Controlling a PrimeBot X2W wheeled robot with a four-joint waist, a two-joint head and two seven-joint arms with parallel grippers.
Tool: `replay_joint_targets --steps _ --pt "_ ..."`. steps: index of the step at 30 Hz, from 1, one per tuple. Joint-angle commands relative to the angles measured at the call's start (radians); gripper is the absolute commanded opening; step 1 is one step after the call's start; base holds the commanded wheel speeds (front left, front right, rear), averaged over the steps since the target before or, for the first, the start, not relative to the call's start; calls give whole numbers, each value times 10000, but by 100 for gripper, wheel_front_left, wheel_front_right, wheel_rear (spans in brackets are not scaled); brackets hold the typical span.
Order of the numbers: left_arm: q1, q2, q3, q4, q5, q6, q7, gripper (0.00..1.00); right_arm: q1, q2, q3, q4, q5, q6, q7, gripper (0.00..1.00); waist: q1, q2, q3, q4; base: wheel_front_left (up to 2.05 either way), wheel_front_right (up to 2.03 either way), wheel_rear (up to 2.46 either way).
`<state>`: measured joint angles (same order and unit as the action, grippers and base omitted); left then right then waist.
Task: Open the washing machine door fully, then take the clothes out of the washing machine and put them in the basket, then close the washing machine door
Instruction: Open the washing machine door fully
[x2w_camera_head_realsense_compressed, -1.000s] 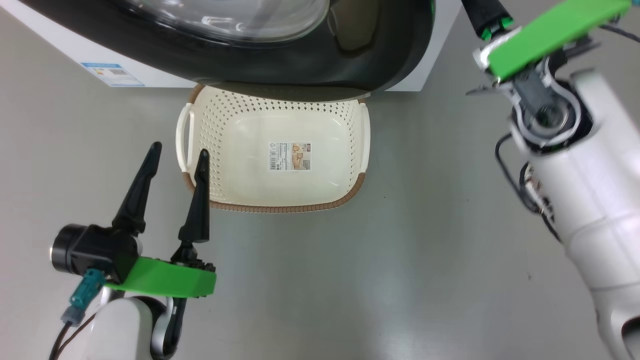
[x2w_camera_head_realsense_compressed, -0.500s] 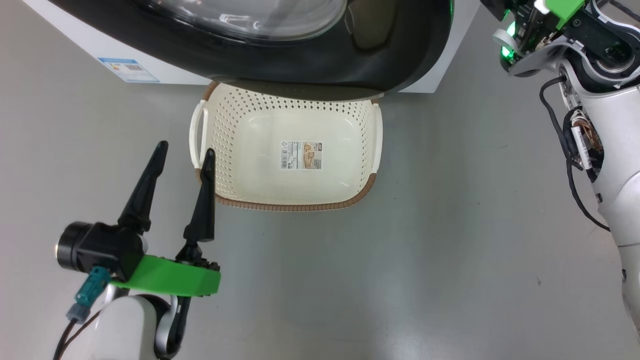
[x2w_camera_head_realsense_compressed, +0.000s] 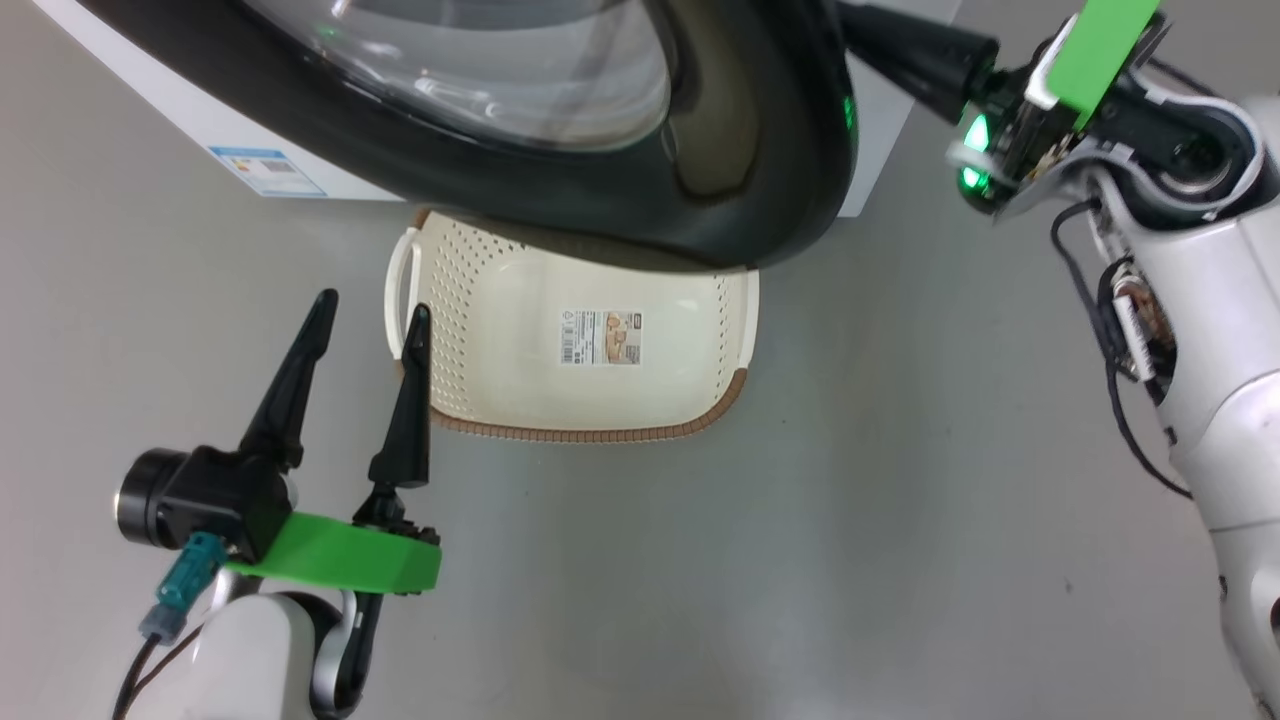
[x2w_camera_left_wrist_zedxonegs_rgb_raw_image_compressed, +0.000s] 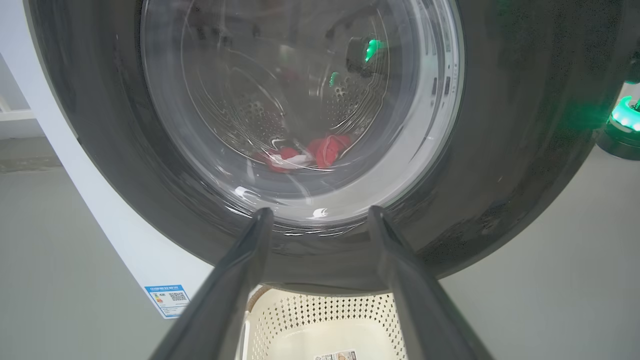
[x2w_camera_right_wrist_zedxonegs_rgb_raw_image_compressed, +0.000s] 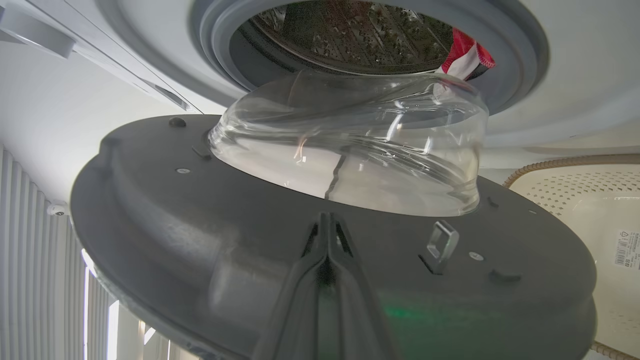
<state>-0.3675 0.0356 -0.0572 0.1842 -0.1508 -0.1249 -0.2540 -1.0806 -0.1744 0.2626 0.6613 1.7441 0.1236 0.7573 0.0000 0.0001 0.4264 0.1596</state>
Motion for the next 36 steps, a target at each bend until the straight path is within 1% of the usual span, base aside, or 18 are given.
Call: replay_joint_targets --steps 1,7,13,24,32,36 --pt "108 189 332 -194 84 -58 -78 100 248 313 69 -378 -172 71 56 0 0 -1 -168 11 0 0 0" --pt "332 174 463 -148 134 -58 -78 100 957 539 115 -837 -487 71 141 0 0 -1 -694 130 0 0 0" --pt "636 156 609 -122 51 -47 -78 100 1726 773 247 -1168 -782 71 279 0 0 -1 -1345 411 0 0 0" --pt "1056 148 520 -101 -234 191 -78 100 2880 1098 684 -1516 -985 71 426 0 0 -1 -2318 1026 0 0 0" --pt "1359 148 461 -20 -247 314 -78 100 3478 1210 1159 -1563 -926 71 567 0 0 -1 -2994 1694 0 0 0" --pt "1507 147 376 73 -239 298 -78 100 3655 1231 1354 -1554 -826 71 512 0 0 -1 -3252 2050 0 0 0"
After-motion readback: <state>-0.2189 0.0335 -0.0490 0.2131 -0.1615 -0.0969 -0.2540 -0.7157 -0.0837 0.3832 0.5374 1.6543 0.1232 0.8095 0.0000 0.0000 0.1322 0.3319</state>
